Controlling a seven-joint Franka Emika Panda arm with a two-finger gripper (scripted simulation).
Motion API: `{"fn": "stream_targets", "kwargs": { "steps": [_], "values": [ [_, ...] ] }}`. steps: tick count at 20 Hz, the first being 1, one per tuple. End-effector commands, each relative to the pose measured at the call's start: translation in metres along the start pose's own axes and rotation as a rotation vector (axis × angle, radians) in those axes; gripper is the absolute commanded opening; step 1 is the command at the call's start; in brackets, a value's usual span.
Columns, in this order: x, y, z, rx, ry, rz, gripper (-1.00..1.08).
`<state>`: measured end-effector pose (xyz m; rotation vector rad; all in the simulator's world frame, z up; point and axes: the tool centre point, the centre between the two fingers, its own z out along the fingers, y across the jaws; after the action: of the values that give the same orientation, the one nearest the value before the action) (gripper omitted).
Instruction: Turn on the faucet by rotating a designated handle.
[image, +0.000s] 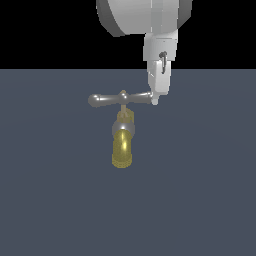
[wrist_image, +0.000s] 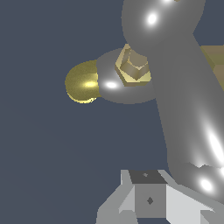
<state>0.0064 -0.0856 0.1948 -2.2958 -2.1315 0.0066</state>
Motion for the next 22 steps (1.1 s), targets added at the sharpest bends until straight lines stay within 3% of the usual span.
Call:
{"fn": "stream_targets", "kwargs": {
  "steps": [1, 8, 10, 22],
  "values": [
    [-0.002, 0.011, -0.001, -0.009, -0.003, 0.001, -1.00],
    [-0.005, 0.031, -0.001, -0.009, -0.003, 0.001, -1.00],
    [-0.011, 0.025, 0.000, -0.001, -0.004, 0.011, -1.00],
    [0.016, 0.061, 0.000, -0.005, -0.003, 0.006, -1.00]
  ]
}}
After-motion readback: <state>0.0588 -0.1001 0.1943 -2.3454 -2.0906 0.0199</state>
